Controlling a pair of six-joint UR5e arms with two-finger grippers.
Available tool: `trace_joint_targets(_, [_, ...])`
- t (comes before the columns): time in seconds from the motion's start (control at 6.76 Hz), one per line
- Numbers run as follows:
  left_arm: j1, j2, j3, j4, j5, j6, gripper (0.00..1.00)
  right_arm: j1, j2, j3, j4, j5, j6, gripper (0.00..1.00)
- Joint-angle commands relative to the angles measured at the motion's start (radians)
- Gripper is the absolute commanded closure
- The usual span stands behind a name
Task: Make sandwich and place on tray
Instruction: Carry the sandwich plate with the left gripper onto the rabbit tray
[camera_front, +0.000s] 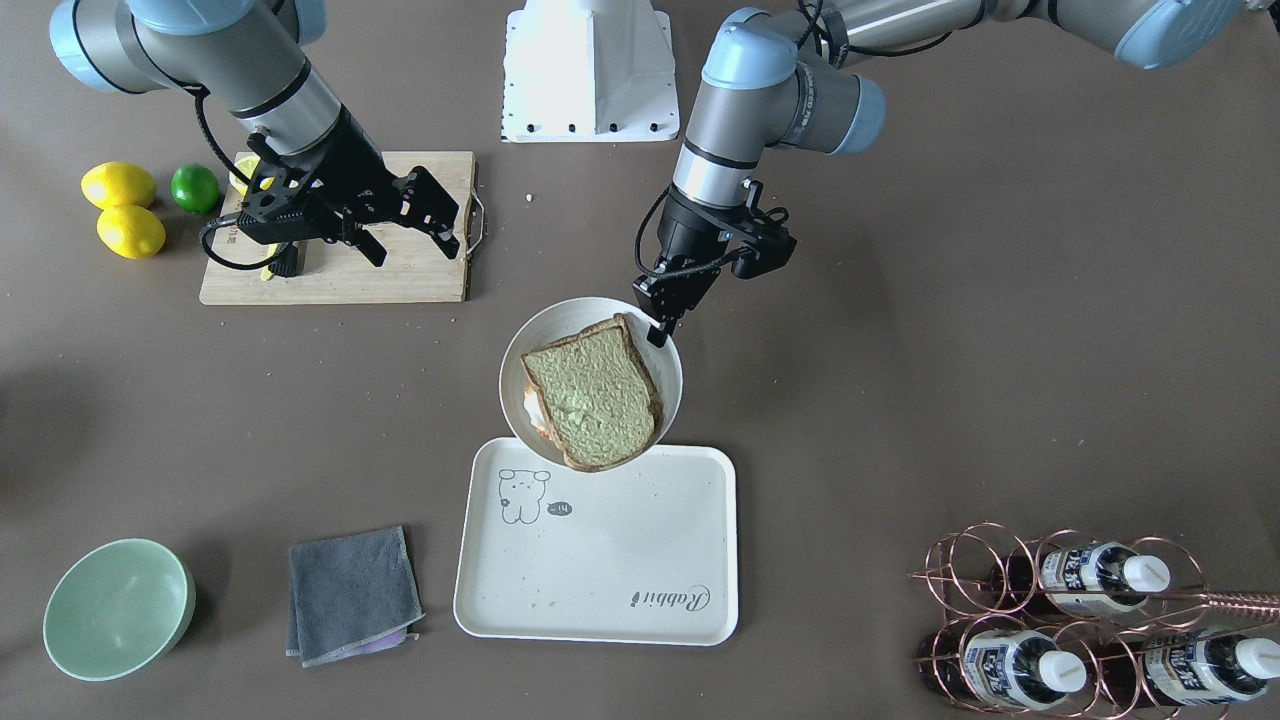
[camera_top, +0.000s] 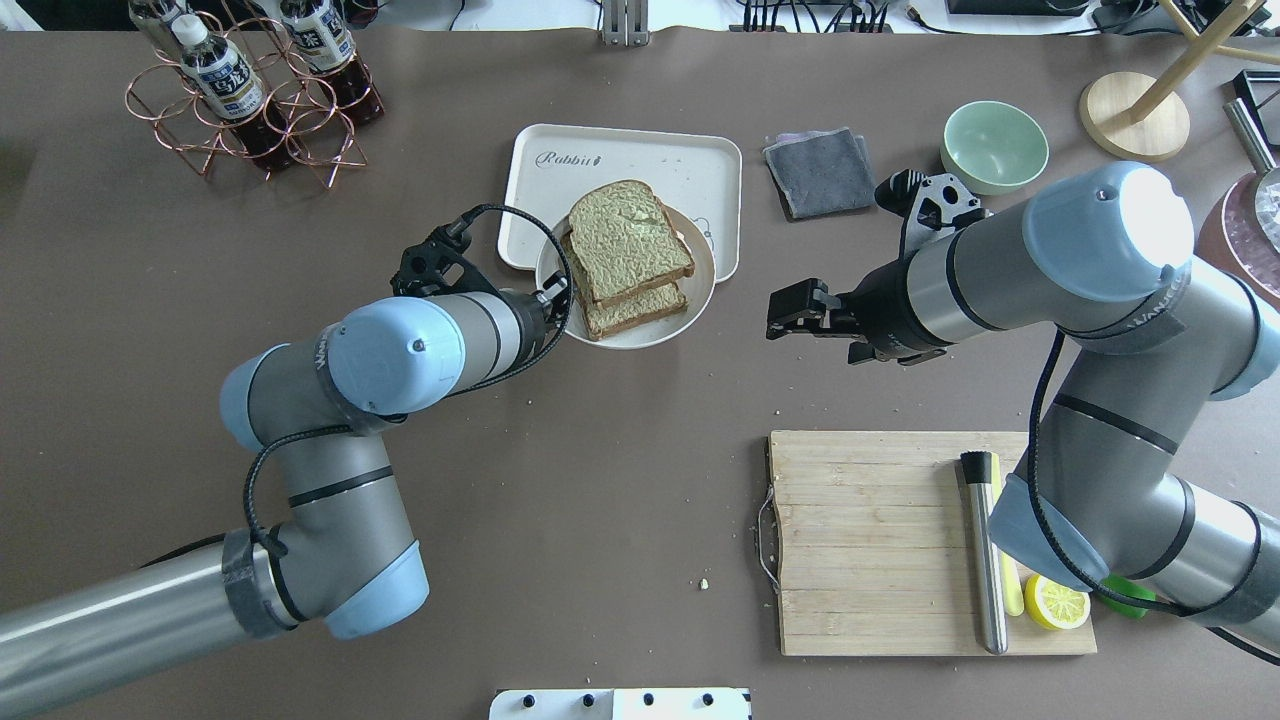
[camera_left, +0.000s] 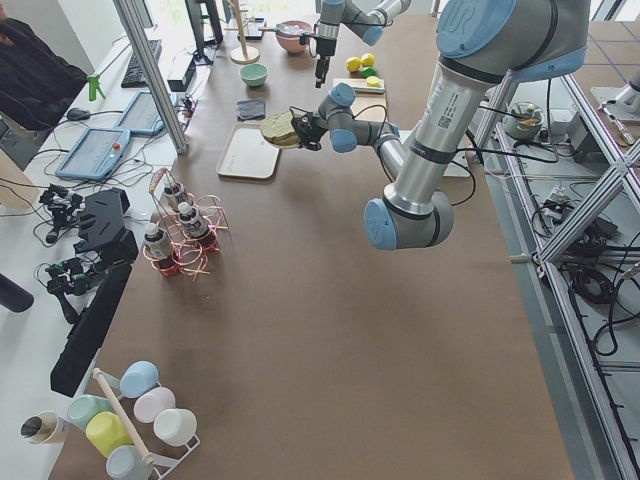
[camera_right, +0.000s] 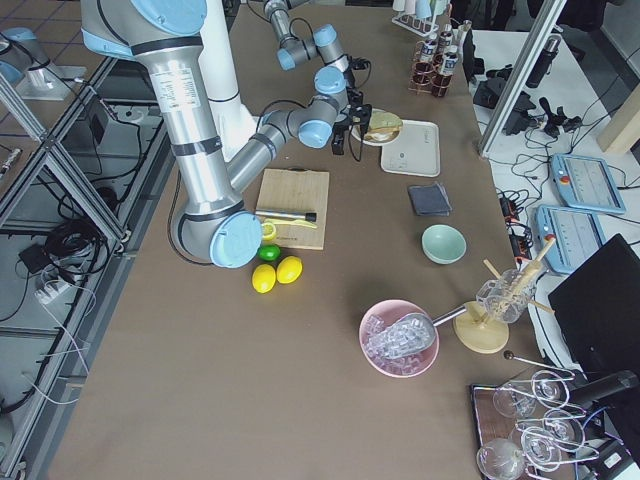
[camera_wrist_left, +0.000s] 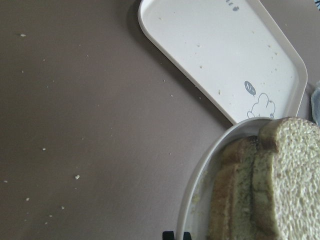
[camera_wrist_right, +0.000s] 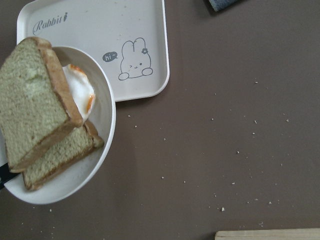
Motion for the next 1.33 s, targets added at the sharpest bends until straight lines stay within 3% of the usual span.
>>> trace_joint_targets(0.0, [-0.074, -0.140, 0.266, -0.096, 0.001, -0.066, 1.00, -0.001, 0.002, 0.001, 0.000, 0.000, 0.000, 0.00])
trace_joint_targets(0.59, [-0.102, -0.203, 0.397, -0.146, 0.003, -0.063, 1.00, -0.001, 0.010, -0.009, 0.000, -0.003, -0.001, 0.00])
trace_joint_targets(0.89, [-0.102, -0.204, 0.400, -0.146, 0.001, -0.058, 1.00, -0.001, 0.010, -0.009, 0.000, -0.003, -0.001, 0.00])
trace_joint_targets(1.18, [-0.097, -0.191, 0.399, -0.147, 0.001, 0.058, 0.01, 0.003, 0.011, -0.011, 0.000, -0.003, -0.001, 0.00])
